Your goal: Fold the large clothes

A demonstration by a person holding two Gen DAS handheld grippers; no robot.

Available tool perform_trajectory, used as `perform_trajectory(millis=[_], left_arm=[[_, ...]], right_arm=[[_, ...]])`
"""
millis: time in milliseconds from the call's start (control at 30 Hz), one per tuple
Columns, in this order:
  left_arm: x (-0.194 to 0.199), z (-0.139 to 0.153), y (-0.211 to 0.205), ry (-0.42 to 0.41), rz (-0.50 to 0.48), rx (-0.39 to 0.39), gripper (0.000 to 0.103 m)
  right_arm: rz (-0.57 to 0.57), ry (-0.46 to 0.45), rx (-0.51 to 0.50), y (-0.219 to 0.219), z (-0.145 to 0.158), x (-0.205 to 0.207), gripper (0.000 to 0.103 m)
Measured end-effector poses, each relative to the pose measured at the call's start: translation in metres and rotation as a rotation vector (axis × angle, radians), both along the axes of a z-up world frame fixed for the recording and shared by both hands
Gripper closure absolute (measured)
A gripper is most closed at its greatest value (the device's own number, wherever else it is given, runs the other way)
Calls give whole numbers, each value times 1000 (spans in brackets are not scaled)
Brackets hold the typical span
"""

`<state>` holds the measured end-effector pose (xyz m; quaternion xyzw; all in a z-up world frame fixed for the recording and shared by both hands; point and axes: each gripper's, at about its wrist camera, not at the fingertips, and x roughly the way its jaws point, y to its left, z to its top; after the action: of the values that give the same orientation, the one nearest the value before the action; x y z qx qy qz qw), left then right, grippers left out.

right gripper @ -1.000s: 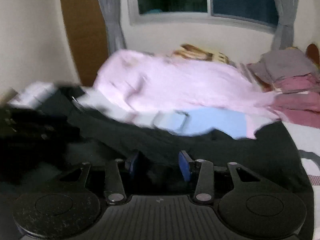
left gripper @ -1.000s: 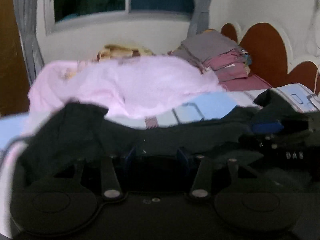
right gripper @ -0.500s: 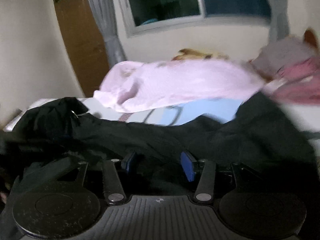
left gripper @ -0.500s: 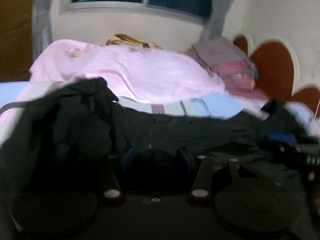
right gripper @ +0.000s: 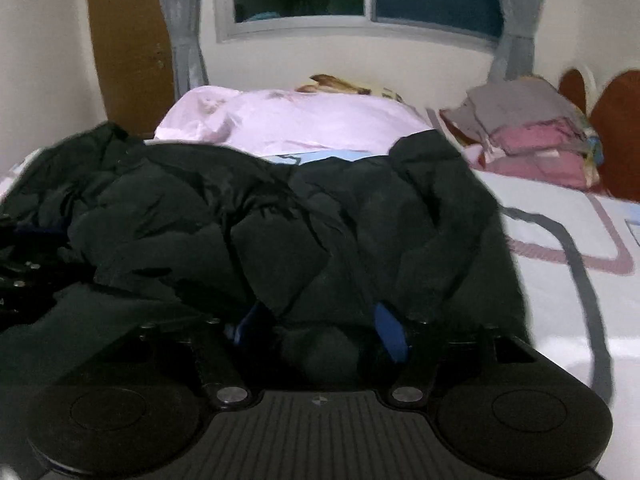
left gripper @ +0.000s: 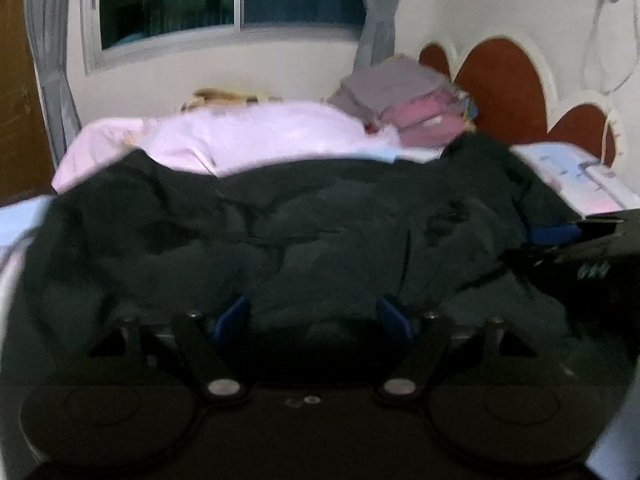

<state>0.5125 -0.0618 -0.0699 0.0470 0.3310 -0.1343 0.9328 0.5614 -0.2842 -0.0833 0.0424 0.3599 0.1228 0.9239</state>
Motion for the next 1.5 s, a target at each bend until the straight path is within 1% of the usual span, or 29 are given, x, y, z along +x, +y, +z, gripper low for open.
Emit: perform_trajectory(millis=[33, 67, 100, 133, 167, 200, 233, 267, 333, 367, 433, 467, 500, 567, 633, 700, 767, 800, 833, 867, 900, 933, 967, 1033, 1133, 1233, 1300, 1333, 1500], left_arm=[[-15, 5, 13, -30, 29, 22, 8], [-30, 6, 31, -44, 76, 38, 2], [-47, 6, 51, -50, 133, 36, 2], [-65, 6, 74, -46, 195, 18, 2], [-80, 4, 93, -32, 252, -12, 2], [-95, 2, 113, -18, 315, -61, 3], [-111, -2, 133, -6, 371, -130, 5], [-122, -6, 148, 11, 409, -202, 7], [-140, -20, 177, 77, 473, -410, 14], [-146, -29, 187, 106, 494, -523, 15], [-148, -42, 194, 153, 505, -672, 16], [-147, -48, 194, 165, 501, -720, 17], [-143, -53, 194, 169, 506, -744, 19], [-133, -58, 192, 171, 517, -752, 20], [-122, -65, 194, 168, 535, -811, 20], [-116, -73, 195, 160, 557, -860, 20], [-108, -74, 195, 154, 571, -881, 22], [-104, -76, 195, 155, 572, -873, 35], [-101, -77, 194, 163, 569, -863, 49], [-98, -77, 194, 163, 553, -880, 56], [-97, -76, 190, 157, 540, -893, 68], [-99, -71, 188, 146, 531, -883, 72], [-101, -66, 186, 134, 525, -868, 77], [-106, -57, 185, 111, 516, -872, 81], [-120, -46, 187, 94, 498, -877, 81], [-150, -36, 188, 91, 470, -872, 81], [-169, -31, 186, 95, 455, -863, 81], [-183, -29, 186, 98, 449, -864, 81], [-256, -33, 183, 121, 440, -862, 81]], right_arm=[[-34, -3, 50, -17, 7, -16, 33], [-86, 2, 113, -38, 13, -36, 11], [-124, 8, 170, -55, 14, -53, 7], [-168, 31, 234, -72, 13, -68, 7], [-220, 68, 304, -89, 8, -85, 7], [-266, 96, 341, -99, 3, -98, 7], [-317, 108, 374, -107, -1, -109, 7], [-361, 116, 436, -116, -5, -124, 7], [-452, 168, 615, -126, -25, -147, 7], [-479, 191, 670, -127, -33, -155, 7], [-494, 238, 786, -121, -51, -160, 7], [-490, 249, 820, -117, -55, -157, 7], [-489, 241, 844, -112, -58, -152, 7], [-506, 209, 854, -106, -62, -141, 7], [-523, 185, 900, -104, -68, -128, 8], [-538, 184, 886, -102, -72, -118, 23], [-555, 175, 875, -102, -79, -114, 33], [-558, 176, 872, -101, -80, -112, 35], [-551, 177, 864, -101, -80, -108, 46], [-531, 172, 859, -103, -79, -110, 59], [-510, 161, 858, -103, -75, -110, 66], [-488, 146, 848, -103, -70, -112, 75], [-464, 129, 829, -104, -64, -117, 80], [-434, 112, 809, -104, -53, -121, 82], [-401, 97, 782, -106, -35, -137, 83], [-391, 99, 763, -106, -25, -160, 83], [-380, 98, 748, -108, -19, -187, 83], [-380, 101, 744, -109, -18, -196, 83], [-389, 106, 730, -112, -19, -277, 83]])
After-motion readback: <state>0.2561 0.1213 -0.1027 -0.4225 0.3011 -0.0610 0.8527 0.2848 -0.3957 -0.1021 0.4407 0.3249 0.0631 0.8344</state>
